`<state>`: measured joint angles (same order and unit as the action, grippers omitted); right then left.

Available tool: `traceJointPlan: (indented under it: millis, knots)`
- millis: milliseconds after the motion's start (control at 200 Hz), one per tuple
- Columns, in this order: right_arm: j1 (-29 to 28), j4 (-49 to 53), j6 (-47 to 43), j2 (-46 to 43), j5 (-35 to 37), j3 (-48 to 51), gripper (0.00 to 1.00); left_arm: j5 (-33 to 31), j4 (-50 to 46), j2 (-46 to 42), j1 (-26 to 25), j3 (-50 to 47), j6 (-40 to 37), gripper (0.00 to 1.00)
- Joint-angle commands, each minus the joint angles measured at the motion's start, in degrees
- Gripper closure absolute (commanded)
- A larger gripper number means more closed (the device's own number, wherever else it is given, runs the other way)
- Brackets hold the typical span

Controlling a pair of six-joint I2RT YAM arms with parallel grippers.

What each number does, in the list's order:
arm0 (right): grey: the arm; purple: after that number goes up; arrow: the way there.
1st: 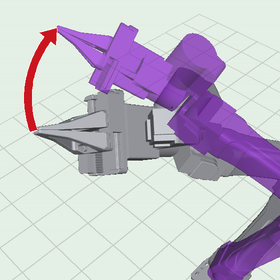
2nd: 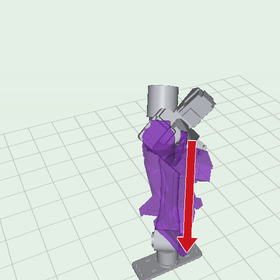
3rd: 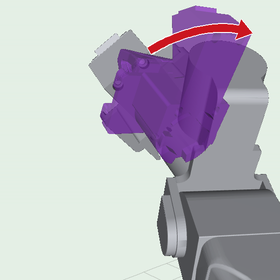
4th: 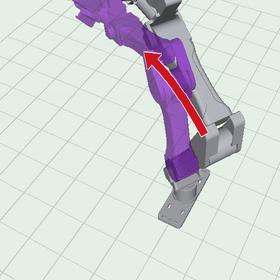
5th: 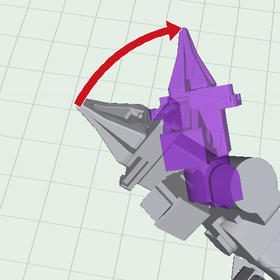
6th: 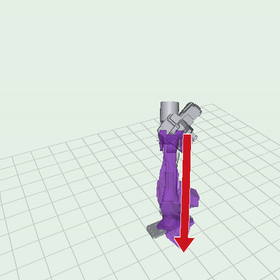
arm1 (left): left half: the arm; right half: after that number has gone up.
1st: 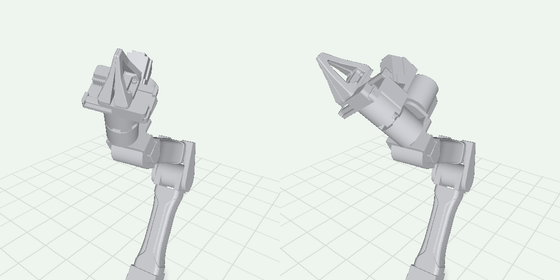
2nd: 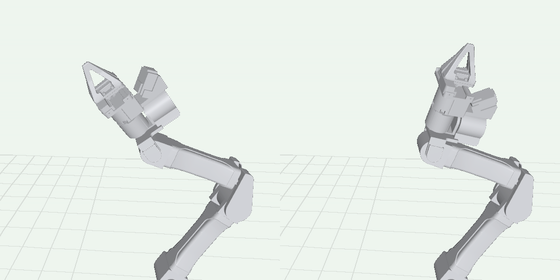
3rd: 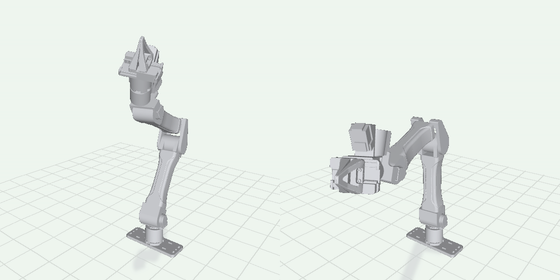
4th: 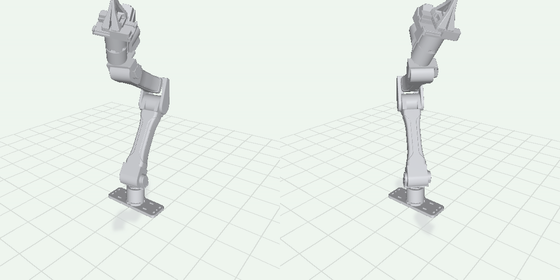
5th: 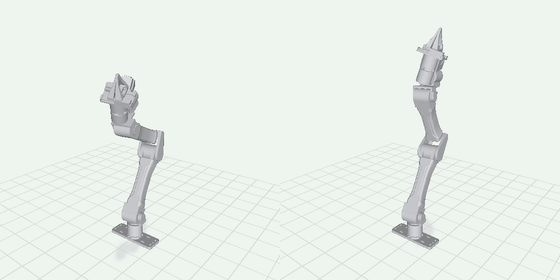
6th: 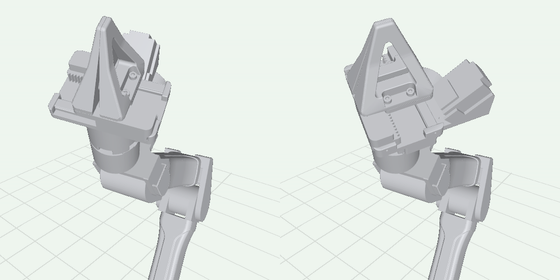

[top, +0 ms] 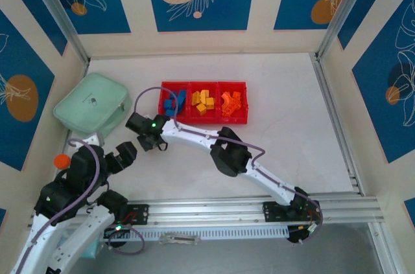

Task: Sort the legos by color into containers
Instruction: Pick up the lego from the middle-left of the table, then place the lego in the container.

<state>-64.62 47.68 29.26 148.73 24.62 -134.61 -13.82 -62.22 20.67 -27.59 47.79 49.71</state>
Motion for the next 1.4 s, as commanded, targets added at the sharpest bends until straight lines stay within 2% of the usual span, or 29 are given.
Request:
traceJointPlan:
  millis: [0, 130, 270, 510, 665, 900, 1130, 1390]
  knots:
    - [-0.74, 1.01, -1.51, 0.79, -0.01, -0.57, 0.63, -0.07, 0.77, -0.28, 0.7, -0.07, 1.26, 0.01]
    - [-0.5, 0.69, -2.41, -1.6, -0.15, 0.47, 0.68, 0.29, 0.83, 0.07, 0.7, 0.5, 1.01, 0.01]
    - [-0.1, -2.28, -2.88, -8.56, -0.78, 6.48, 0.71, 1.76, 1.67, 0.97, 0.7, 1.24, 0.27, 0.01]
    - [2.64, -9.61, -1.31, -27.59, 0.86, 28.09, 0.72, 6.66, 6.41, 5.56, 0.7, 3.18, -2.7, 0.01]
    - [7.91, -12.51, 0.91, -40.87, 2.03, 42.48, 0.72, 8.54, 12.48, 8.41, 0.7, 2.02, -4.39, 0.01]
    - [19.98, -13.0, 0.51, -54.39, 4.49, 55.27, 0.71, 13.28, 27.03, 14.93, 0.7, -2.78, -5.07, 0.01]
    - [33.31, -15.07, -2.46, -54.36, 1.42, 57.28, 0.71, 14.7, 37.34, 23.85, 0.7, -4.24, -6.67, 0.01]
    - [39.48, -17.77, -5.73, -44.18, -1.9, 50.57, 0.71, 13.85, 42.3, 29.35, 0.79, -4.32, -7.68, 0.01]
